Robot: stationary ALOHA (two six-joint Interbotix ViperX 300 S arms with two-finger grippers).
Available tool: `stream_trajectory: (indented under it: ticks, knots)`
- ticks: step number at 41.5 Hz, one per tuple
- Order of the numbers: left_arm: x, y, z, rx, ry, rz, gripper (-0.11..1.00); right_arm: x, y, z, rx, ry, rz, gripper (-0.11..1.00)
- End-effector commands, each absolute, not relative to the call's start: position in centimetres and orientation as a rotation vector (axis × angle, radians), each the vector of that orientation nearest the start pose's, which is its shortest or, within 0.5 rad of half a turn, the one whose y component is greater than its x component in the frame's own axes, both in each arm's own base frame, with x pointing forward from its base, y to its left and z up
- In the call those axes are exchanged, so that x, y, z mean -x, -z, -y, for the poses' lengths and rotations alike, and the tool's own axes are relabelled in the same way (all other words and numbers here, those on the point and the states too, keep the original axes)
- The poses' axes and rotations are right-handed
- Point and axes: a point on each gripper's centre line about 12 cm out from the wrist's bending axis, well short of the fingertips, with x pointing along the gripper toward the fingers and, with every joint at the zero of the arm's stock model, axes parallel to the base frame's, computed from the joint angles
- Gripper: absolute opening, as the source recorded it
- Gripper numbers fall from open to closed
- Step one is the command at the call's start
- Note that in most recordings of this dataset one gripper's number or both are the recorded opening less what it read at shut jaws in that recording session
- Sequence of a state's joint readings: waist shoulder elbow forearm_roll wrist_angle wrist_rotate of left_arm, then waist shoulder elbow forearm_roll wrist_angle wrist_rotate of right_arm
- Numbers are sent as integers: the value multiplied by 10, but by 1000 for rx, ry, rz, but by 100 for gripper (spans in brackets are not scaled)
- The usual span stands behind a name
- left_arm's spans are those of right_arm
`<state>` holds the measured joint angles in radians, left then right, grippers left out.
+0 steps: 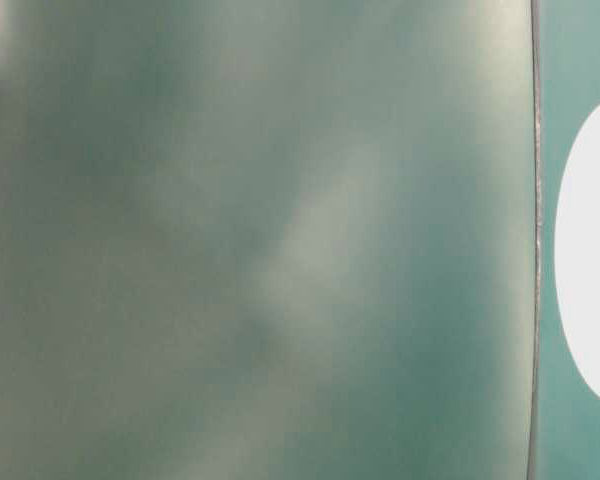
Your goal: Scoop the yellow hexagonal prism block from the bowl with a spoon using the right arm.
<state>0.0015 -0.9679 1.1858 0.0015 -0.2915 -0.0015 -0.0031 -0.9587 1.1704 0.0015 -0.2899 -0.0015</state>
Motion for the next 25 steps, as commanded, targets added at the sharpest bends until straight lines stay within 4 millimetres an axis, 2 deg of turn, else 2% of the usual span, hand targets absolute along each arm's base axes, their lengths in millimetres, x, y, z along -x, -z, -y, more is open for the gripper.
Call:
stream_trajectory:
  ticks: [1, 2, 3, 4, 12, 17, 22, 25]
  knots:
    - [-199, -301, 0, -5, -1, 75, -1, -201, -303, 1, 2, 7, 97, 0]
    - [-197, -300, 0, -3, -1, 44, 0, -202, -302, 1, 2, 7, 74, 0]
    - [-197, -299, 0, -3, -1, 40, 13, -203, -302, 1, 2, 7, 66, 0]
    - [-196, -300, 0, -3, -1, 37, 14, -203, -303, 1, 2, 7, 61, 1]
    - [-193, -302, -1, -3, -3, 34, 14, -204, -304, 1, -4, 7, 52, 1]
    - [-193, -301, 0, -5, -2, 29, 14, -204, -304, 1, -3, 6, 52, 6]
    - [-193, -301, 0, -9, -2, 29, 14, -205, -301, 1, -7, 7, 41, 17]
    - [-193, -301, 0, -11, -2, 29, 14, -206, -299, 1, -11, 7, 35, 29]
